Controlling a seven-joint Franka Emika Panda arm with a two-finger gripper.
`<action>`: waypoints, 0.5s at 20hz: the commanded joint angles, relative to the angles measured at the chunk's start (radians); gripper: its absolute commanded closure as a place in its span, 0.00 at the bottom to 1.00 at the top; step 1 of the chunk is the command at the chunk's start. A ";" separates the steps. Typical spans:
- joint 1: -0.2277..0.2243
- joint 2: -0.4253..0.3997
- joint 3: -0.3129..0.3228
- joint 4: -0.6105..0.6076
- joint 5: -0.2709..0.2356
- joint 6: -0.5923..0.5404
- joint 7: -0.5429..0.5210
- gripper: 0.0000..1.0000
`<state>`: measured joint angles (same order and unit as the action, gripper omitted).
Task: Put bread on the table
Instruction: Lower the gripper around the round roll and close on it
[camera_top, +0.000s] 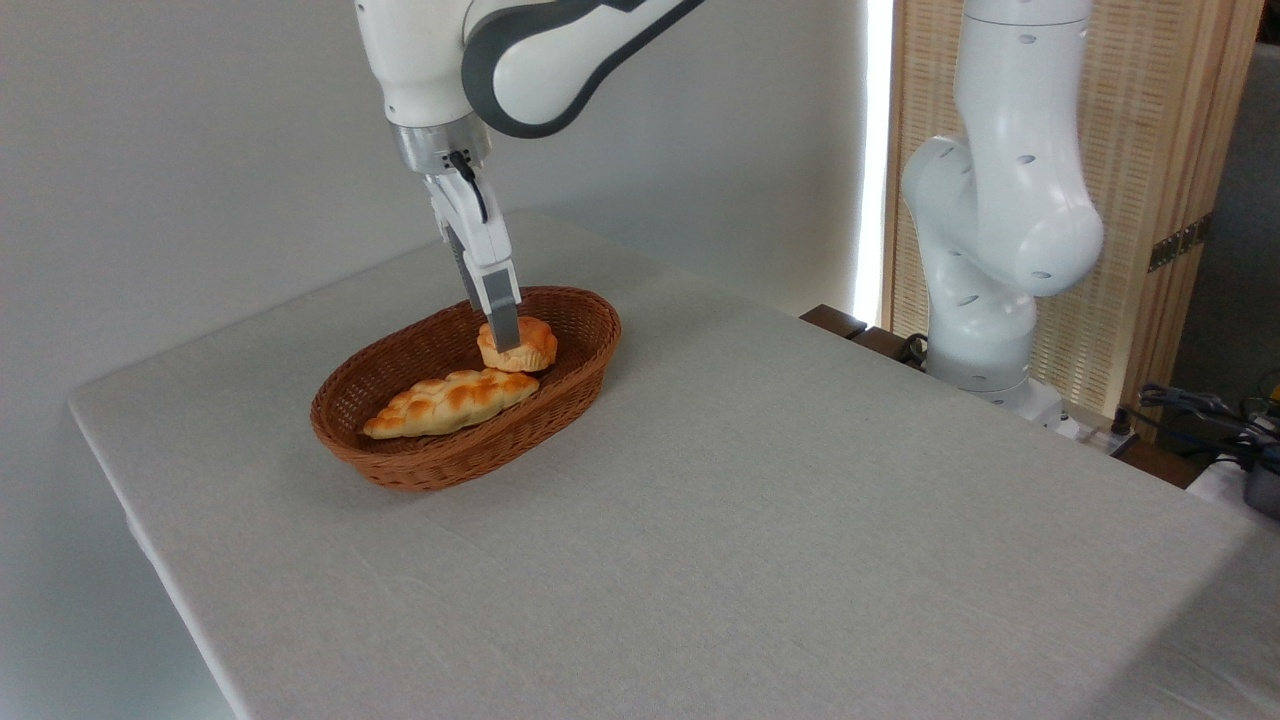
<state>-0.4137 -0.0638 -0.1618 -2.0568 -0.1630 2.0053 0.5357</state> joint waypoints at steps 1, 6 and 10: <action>-0.010 -0.030 0.008 -0.088 -0.003 0.093 0.012 0.00; -0.013 -0.030 0.008 -0.120 0.063 0.092 0.023 0.00; -0.013 -0.030 0.008 -0.121 0.063 0.087 0.020 0.28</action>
<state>-0.4171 -0.0721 -0.1622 -2.1527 -0.1149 2.0743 0.5461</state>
